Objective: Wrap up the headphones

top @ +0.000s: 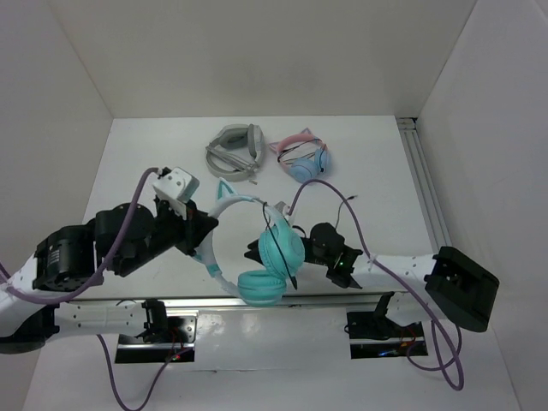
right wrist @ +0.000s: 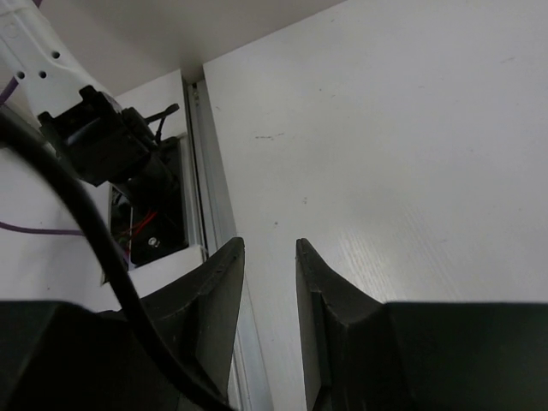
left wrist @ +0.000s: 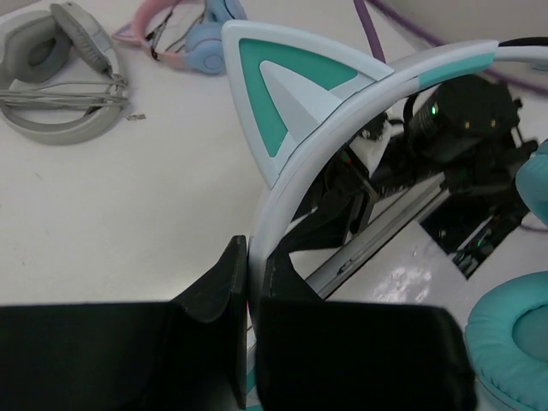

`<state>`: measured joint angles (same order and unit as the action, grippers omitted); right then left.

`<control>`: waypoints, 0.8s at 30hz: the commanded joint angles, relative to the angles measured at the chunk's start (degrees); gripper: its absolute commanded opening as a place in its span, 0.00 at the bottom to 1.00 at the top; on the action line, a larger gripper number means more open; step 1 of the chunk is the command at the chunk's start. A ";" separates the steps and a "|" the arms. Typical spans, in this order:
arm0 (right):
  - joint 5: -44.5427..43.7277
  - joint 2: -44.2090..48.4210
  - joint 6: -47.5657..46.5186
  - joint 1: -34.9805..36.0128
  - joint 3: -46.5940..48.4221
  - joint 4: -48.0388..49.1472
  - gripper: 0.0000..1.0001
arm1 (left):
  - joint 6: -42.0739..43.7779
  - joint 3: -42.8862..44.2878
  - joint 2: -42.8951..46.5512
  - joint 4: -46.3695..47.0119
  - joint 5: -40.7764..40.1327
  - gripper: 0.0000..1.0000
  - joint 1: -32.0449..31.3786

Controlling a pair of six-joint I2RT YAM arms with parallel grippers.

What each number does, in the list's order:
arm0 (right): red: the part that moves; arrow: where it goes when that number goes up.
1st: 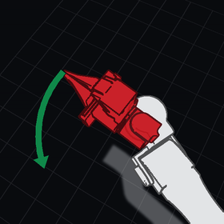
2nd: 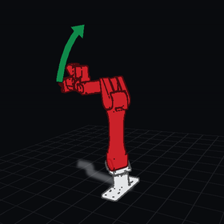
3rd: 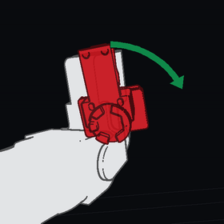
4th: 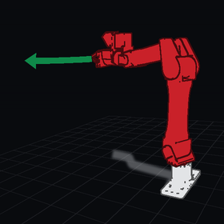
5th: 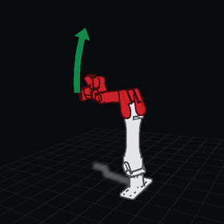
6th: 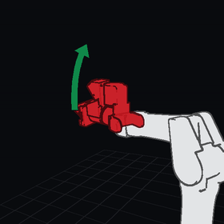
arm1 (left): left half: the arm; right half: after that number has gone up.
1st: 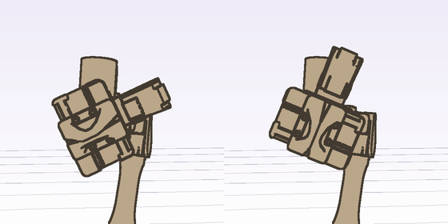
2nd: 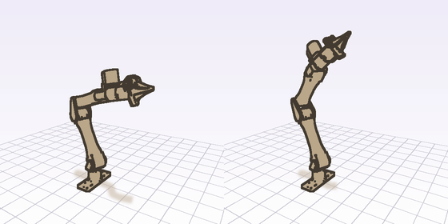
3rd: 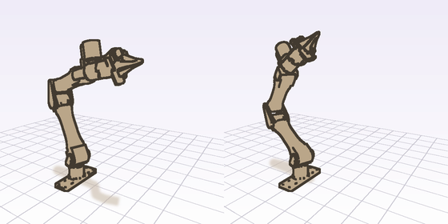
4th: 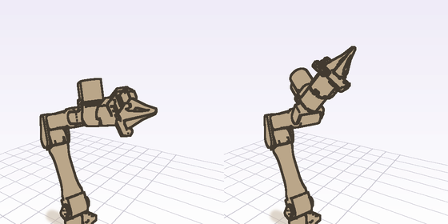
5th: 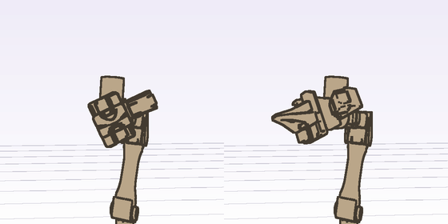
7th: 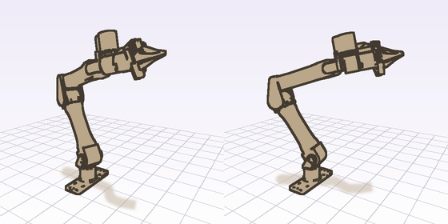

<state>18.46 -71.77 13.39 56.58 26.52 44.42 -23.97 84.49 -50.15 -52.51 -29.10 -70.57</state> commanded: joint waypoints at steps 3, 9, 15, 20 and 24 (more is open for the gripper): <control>2.89 -4.51 4.89 -0.33 -2.70 16.29 0.36 | -11.35 0.86 4.17 9.44 -13.93 0.00 -0.10; 5.10 -9.80 7.18 0.20 -3.94 21.76 0.11 | -20.84 0.24 4.89 7.70 -24.05 0.00 -0.10; 2.91 -10.50 7.18 3.97 -4.46 22.11 0.11 | -32.71 3.49 0.15 -1.97 -32.85 0.00 -0.10; -2.18 -8.22 4.64 10.73 -4.46 18.25 0.15 | -45.34 7.61 -4.16 -14.51 -39.97 0.00 -0.10; -7.71 -5.15 3.49 15.74 -6.48 16.05 0.16 | -49.41 9.55 -6.62 -19.11 -41.83 0.00 1.56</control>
<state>16.84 -80.20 19.03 68.95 21.65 60.25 -63.81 90.11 -56.90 -69.36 -64.62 -70.17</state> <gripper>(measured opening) 0.156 0.113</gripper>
